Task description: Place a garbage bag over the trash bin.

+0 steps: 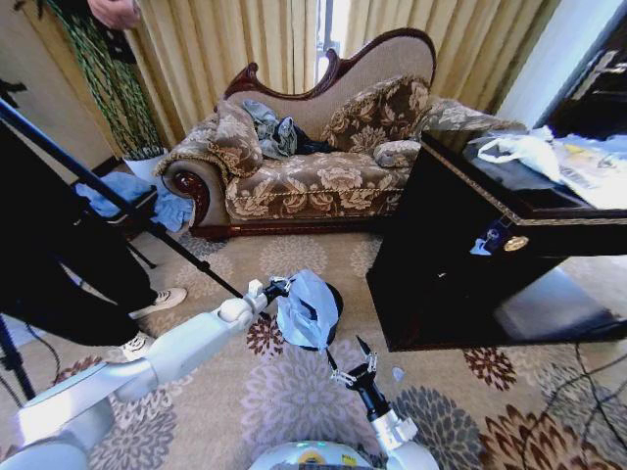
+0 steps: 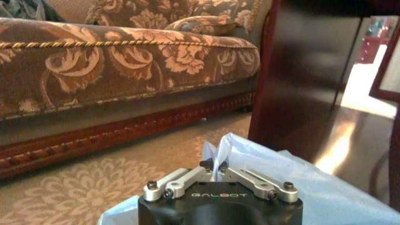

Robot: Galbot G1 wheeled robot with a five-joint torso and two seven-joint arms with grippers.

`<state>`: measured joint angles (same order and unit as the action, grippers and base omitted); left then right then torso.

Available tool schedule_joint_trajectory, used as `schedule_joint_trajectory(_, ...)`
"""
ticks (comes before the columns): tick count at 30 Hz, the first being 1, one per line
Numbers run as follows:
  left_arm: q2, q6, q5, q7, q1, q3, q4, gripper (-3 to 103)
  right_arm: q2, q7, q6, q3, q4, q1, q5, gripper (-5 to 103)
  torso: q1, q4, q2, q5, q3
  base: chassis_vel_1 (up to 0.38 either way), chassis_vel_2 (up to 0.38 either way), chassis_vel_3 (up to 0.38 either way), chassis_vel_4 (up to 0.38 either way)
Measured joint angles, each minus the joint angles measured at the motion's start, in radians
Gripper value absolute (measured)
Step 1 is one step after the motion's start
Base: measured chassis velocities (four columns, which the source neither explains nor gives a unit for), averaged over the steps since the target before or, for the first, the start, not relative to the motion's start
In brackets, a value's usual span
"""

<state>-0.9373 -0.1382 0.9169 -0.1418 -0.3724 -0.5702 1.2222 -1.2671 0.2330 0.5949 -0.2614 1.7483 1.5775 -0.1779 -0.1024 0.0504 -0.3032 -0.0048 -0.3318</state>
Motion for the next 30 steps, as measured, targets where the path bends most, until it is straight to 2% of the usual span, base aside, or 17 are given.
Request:
schedule_joint_trajectory(11,-0.091,0.034,0.119,0.023,0.051,-0.007,-0.066,0,-0.009,0.055,0.013,0.002,-0.008,-0.049,-0.005,100,0.000,-0.0001,0.000,0.0000,0.000,0.000,0.000,0.000,0.000)
schedule_joint_trajectory(19,-0.197,0.044,0.176,0.026,0.079,-0.005,-0.159,0,-0.009,0.166,0.019,0.004,-0.077,-0.124,-0.032,100,0.000,0.0000,0.000,0.0000,0.000,0.000,0.000,0.000,0.000)
schedule_joint_trajectory(21,-0.230,0.044,0.184,0.022,0.092,-0.007,-0.199,0,-0.011,0.227,0.018,-0.006,-0.124,-0.163,-0.034,100,0.000,0.0000,0.000,0.0002,0.000,0.000,0.000,0.000,0.000)
schedule_joint_trajectory(24,-0.251,0.052,0.199,0.020,0.104,-0.013,-0.221,0,-0.014,0.274,0.018,-0.010,-0.172,-0.202,-0.025,100,0.000,0.0001,0.000,0.0000,0.000,0.000,0.000,0.000,0.000)
schedule_joint_trajectory(30,-0.280,0.070,0.230,0.018,0.112,-0.021,-0.258,0,-0.038,0.307,0.032,-0.004,-0.261,-0.295,0.005,100,0.000,-0.0002,0.000,0.0001,0.000,0.000,0.000,0.000,0.000)
